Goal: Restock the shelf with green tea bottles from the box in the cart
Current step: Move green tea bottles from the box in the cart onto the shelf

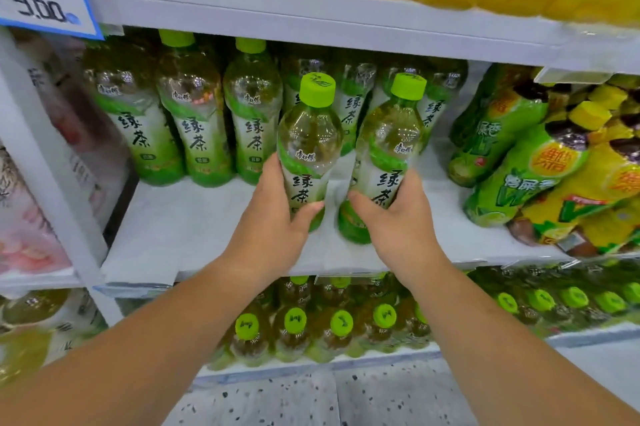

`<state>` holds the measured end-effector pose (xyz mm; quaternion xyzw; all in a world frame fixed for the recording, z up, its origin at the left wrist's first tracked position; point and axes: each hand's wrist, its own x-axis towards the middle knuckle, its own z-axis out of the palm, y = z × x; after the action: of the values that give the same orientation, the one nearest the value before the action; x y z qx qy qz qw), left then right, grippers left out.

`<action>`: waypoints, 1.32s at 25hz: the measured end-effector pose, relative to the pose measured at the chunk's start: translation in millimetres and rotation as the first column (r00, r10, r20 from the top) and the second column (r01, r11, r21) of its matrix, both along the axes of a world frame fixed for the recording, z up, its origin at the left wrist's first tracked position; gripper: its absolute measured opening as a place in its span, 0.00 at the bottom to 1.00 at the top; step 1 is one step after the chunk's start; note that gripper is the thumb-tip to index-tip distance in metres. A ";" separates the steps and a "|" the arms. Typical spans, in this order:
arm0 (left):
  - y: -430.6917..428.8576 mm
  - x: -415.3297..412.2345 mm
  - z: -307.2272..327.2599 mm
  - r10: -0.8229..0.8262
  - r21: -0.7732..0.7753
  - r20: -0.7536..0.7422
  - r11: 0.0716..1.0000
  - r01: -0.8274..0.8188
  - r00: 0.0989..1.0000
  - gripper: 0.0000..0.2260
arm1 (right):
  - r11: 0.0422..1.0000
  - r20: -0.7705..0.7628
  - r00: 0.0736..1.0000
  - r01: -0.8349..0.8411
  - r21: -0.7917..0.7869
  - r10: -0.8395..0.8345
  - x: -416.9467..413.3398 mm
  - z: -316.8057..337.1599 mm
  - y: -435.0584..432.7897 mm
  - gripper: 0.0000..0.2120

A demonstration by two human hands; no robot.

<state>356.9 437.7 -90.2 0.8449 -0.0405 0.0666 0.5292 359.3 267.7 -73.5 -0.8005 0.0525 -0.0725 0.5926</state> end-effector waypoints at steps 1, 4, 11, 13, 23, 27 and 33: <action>0.3 -0.4 -2.4 0.019 0.015 0.013 1.000 -0.020 1.000 0.29 | 1.000 0.007 1.000 -0.011 0.002 0.011 0.3 -2.3 -1.1 0.20; 0.5 -5.2 -13.1 0.127 0.125 0.019 0.984 -0.128 0.992 0.28 | 0.999 0.032 0.999 -0.025 -0.035 0.026 -3.2 -12.0 0.1 0.24; -6.5 -2.5 -23.4 0.223 0.118 -0.004 0.968 -0.221 0.975 0.25 | 0.993 -0.013 0.998 -0.063 -0.104 0.062 -13.5 -43.4 -8.2 0.27; -3.3 10.1 -25.8 0.246 0.116 0.009 0.962 -0.245 0.969 0.24 | 0.978 -0.018 0.999 -0.054 -0.201 0.052 -17.9 -53.7 -10.8 0.29; -0.6 36.7 -40.1 0.341 0.207 0.094 0.912 -0.353 0.935 0.26 | 0.949 0.018 1.000 -0.002 -0.316 0.008 37.5 -61.7 -6.8 0.27; -4.8 42.4 -40.5 0.406 0.228 0.082 0.881 -0.414 0.910 0.24 | 0.953 0.022 1.000 -0.015 -0.304 0.022 55.7 -61.1 -5.3 0.26; -3.7 40.5 -47.4 0.333 0.267 0.106 0.898 -0.349 0.937 0.27 | 0.967 0.032 0.999 -0.031 -0.252 0.041 70.1 -65.3 -4.0 0.26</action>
<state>397.5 434.0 -137.6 0.9032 0.0837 0.1762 0.3823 429.4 263.7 -138.8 -0.8685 0.0174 -0.0827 0.4885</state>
